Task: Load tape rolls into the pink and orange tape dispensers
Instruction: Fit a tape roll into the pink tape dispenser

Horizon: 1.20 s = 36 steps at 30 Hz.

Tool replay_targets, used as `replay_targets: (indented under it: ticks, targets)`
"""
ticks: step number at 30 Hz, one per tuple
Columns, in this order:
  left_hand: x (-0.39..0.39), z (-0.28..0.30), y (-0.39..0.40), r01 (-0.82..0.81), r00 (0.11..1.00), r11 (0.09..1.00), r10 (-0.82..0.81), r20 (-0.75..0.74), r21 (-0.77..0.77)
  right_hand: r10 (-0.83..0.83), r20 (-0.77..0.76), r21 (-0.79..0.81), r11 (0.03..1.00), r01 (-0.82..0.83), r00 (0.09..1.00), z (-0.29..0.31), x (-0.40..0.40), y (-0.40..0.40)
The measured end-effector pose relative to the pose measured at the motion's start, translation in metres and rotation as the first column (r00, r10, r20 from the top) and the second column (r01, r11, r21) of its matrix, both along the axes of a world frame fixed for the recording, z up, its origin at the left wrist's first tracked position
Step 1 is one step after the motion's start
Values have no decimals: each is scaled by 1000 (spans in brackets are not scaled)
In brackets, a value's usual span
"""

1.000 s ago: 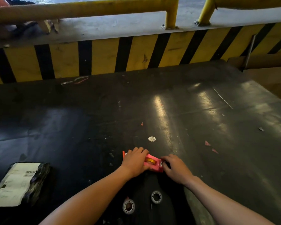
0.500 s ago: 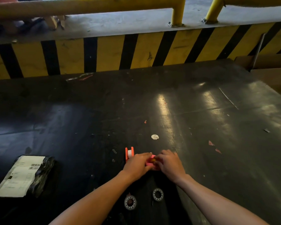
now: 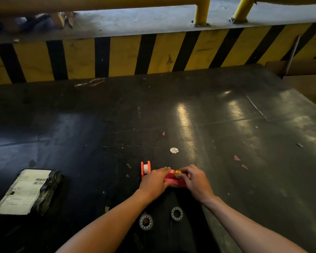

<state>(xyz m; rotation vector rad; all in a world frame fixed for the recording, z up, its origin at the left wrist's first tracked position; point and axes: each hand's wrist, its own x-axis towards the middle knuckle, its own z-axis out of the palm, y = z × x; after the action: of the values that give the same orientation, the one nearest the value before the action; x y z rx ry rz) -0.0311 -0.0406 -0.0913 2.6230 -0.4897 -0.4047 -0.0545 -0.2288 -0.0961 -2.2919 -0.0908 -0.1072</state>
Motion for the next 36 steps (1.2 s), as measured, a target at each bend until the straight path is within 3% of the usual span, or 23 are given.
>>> replay_targets:
  ticks: [3,7,12,15,19,20,21,23,24,26,28,31,34,36]
  targets:
    - [-8,-2,-4,-60,992,998,62,110,-25,-112,-24,91,989,114,993,2,-12,0]
    - [-20,-1,-8,-16,970,978,66,235,-208,-192,-278,391,872,293,941,7,-22,2]
    - [-31,8,-11,99,977,927,-23,210,-361,6,-526,711,553,435,850,24,-32,10]
    - [-35,7,-10,70,982,911,7,187,-405,48,-561,731,496,468,826,26,-37,9]
    - [-45,4,-8,-16,987,869,92,130,-494,-5,-547,695,556,457,837,20,-45,6]
    - [-48,2,-6,-45,986,861,121,119,-506,-49,-521,658,613,437,852,17,-47,4]
    - [-51,1,-4,-75,982,854,152,108,-515,-105,-475,571,719,397,874,14,-47,-1]
    - [-56,-3,2,-134,974,840,210,88,-526,-179,-334,208,944,257,925,6,-48,-13]
    - [-58,-6,5,-160,969,834,233,75,-527,-158,-256,16,986,168,954,2,-50,-20]
    - [-62,-9,10,-203,963,828,266,49,-522,-42,-183,-227,974,0,982,-9,-57,-31]
    - [-66,-8,13,-237,957,820,289,21,-520,44,-208,-359,926,-118,977,-19,-64,-37]
    - [-70,-9,18,-283,949,807,313,-30,-519,55,-180,-412,903,-126,982,-20,-70,-37]
    - [-72,-10,21,-315,941,800,334,-57,-510,94,-29,-288,953,-98,995,-11,-73,-29]
    - [-71,-9,23,-327,938,802,340,-69,-500,218,-99,-183,955,-233,971,-5,-72,-21]
